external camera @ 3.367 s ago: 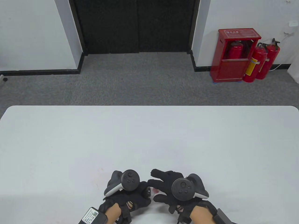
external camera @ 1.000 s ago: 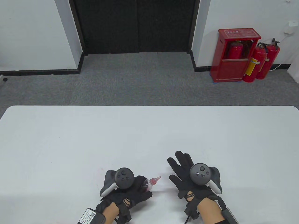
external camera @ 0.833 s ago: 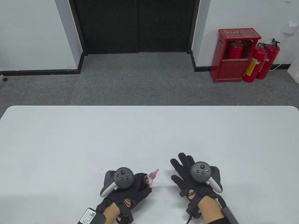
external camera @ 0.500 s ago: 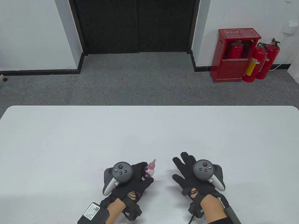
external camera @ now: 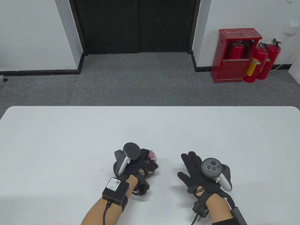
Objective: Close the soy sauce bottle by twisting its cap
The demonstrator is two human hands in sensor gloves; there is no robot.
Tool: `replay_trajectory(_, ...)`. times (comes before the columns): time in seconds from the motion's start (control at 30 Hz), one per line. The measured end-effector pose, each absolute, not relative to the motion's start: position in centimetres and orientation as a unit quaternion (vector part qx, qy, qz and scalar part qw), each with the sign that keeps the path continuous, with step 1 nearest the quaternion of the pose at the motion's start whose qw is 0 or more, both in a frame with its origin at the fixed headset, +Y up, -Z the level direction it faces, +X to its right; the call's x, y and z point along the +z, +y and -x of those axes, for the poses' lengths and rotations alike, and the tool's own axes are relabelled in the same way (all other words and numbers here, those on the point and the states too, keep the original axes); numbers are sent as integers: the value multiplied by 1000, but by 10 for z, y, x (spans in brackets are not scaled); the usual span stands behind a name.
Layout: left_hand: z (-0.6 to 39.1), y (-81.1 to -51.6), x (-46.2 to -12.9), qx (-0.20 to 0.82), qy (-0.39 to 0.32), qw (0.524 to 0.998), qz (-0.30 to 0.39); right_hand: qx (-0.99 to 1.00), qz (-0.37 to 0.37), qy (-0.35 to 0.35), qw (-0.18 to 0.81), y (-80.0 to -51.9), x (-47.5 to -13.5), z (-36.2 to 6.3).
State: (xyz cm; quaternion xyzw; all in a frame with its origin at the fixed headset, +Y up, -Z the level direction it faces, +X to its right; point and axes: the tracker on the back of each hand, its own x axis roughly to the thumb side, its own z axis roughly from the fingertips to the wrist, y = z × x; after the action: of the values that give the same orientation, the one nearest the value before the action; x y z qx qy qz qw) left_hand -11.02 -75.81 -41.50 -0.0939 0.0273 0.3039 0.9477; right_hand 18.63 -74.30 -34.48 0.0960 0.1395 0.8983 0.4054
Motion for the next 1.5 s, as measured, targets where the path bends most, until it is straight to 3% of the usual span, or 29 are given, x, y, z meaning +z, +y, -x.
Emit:
replay_trajectory(0.27, 105, -741, -407, 226, -43, 966, 121, 900, -97, 152, 398, -744, -346, -183)
replay_trajectory(0.43, 133, -724, -386, 194, -77, 972, 108, 901, -97, 166, 388, -748, -348, -181)
replay_trajectory(0.67, 171, -736, -349, 120, -78, 983, 113, 911, -107, 187, 352, -753, -347, -167)
replay_trajectory(1.03, 199, -723, -335, 183, -65, 978, 82, 907, -101, 202, 355, -747, -342, -167)
replay_trajectory(1.5, 197, -715, -333, 172, -85, 978, 81, 906, -82, 221, 350, -755, -344, -169)
